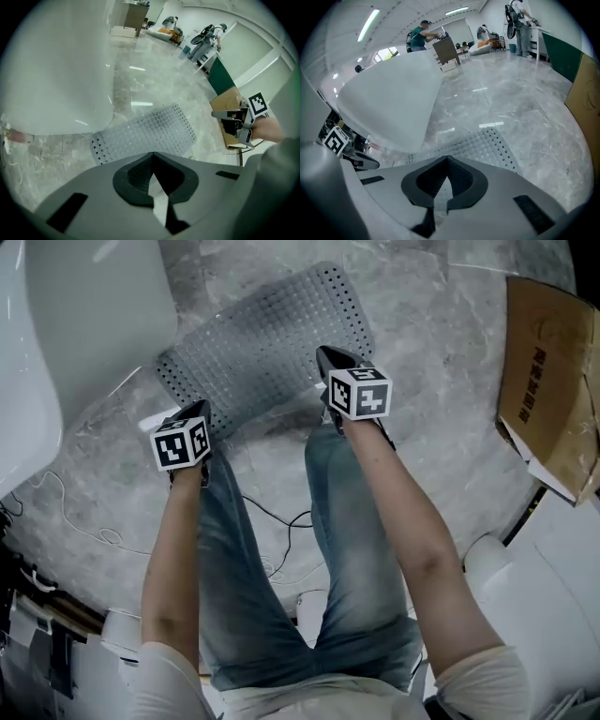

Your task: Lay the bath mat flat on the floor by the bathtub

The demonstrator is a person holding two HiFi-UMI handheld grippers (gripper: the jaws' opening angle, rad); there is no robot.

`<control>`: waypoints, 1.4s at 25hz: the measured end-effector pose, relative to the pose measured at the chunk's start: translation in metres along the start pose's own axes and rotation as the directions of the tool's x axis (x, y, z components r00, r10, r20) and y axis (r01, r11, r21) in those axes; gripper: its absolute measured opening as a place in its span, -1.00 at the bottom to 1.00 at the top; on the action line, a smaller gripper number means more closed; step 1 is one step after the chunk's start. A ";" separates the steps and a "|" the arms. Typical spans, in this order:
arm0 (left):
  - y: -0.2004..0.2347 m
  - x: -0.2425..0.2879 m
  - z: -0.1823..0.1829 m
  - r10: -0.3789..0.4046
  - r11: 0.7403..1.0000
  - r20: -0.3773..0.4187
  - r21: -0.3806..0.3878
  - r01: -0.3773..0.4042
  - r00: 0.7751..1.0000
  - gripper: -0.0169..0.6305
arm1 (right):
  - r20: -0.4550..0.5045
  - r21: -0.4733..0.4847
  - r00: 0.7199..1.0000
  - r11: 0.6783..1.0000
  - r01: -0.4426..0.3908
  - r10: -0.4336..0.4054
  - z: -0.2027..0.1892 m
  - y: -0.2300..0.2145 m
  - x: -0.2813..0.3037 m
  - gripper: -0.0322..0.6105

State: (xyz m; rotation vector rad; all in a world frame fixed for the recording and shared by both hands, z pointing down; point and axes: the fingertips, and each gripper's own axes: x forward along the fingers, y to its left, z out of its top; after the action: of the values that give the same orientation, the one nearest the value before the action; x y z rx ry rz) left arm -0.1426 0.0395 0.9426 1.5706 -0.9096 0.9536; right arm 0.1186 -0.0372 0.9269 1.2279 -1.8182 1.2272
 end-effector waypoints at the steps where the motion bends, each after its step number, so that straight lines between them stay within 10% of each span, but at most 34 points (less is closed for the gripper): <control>1: -0.007 -0.014 0.010 -0.008 1.000 0.025 0.010 0.008 1.000 -0.90 | 0.014 -0.008 1.000 1.000 -0.011 0.011 0.009 0.012 -0.011 -0.82; 12: -0.079 -0.203 0.078 -0.087 0.992 0.236 0.107 0.063 0.968 -0.90 | 0.094 -0.125 0.987 0.985 -0.115 0.127 0.086 0.140 -0.160 -0.82; 35: -0.151 -0.604 0.172 -0.110 0.982 0.646 0.189 -0.019 0.755 -0.90 | 0.329 -0.380 0.880 0.901 -0.208 0.342 0.273 0.392 -0.460 -0.81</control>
State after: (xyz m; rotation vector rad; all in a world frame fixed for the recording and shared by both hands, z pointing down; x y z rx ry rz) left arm -0.2225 -0.0521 0.3078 2.1397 -1.2789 0.4367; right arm -0.0689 -0.0737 0.2920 1.0916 -2.4523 0.7934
